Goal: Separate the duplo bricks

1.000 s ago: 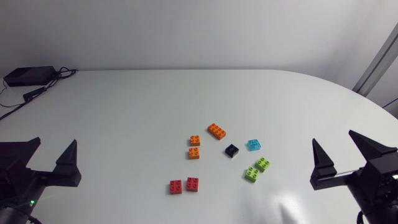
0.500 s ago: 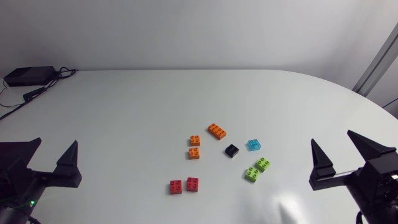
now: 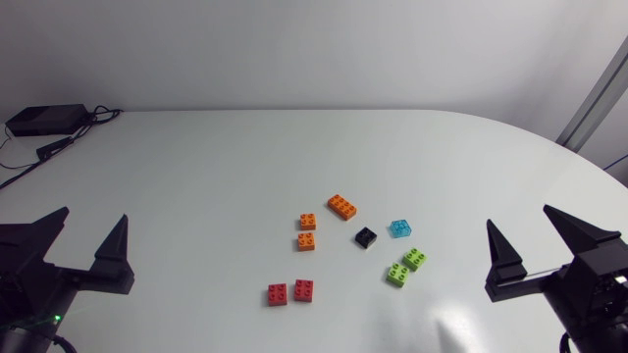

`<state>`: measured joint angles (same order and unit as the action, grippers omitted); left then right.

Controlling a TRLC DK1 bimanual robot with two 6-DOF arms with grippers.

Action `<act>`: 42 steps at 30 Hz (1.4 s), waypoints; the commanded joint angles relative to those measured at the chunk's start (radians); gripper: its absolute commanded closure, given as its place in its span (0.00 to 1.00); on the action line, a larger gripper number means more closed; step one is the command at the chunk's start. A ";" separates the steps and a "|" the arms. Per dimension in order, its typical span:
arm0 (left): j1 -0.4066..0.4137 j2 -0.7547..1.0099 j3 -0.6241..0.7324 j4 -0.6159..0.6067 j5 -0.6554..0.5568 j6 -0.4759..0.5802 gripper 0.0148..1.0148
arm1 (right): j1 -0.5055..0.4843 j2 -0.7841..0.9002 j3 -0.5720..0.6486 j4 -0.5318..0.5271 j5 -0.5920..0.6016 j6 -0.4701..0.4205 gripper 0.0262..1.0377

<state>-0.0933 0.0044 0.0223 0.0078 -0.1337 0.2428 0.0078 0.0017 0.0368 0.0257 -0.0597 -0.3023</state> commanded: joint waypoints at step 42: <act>0.102 -0.015 -0.022 0.000 0.051 -0.062 0.03 | 0.008 -0.008 -0.040 -0.020 0.017 0.020 0.04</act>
<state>0.0048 0.0044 0.0223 0.0002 -0.0853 0.2077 0.0078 0.0017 0.0368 0.0227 -0.0483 -0.3023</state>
